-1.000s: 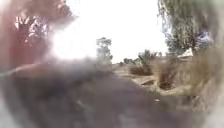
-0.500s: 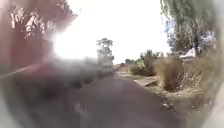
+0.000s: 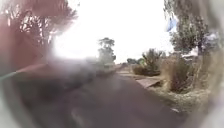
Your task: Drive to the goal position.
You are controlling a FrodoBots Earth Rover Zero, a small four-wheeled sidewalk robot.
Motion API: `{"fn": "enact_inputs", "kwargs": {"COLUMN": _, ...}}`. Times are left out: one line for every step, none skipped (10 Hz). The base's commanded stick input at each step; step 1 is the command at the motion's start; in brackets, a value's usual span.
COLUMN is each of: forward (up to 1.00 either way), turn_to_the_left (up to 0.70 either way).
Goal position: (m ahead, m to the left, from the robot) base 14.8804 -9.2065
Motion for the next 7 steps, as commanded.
{"fn": "enact_inputs", "kwargs": {"forward": 0.5, "turn_to_the_left": -0.49}}
{"fn": "enact_inputs", "kwargs": {"forward": 0.5, "turn_to_the_left": -0.49}}
{"fn": "enact_inputs", "kwargs": {"forward": 0.5, "turn_to_the_left": -0.49}}
{"fn": "enact_inputs", "kwargs": {"forward": 0.5, "turn_to_the_left": -0.49}}
{"fn": "enact_inputs", "kwargs": {"forward": 0.5, "turn_to_the_left": -0.49}}
{"fn": "enact_inputs", "kwargs": {"forward": 0.5, "turn_to_the_left": -0.49}}
{"fn": "enact_inputs", "kwargs": {"forward": 0.5, "turn_to_the_left": -0.49}}
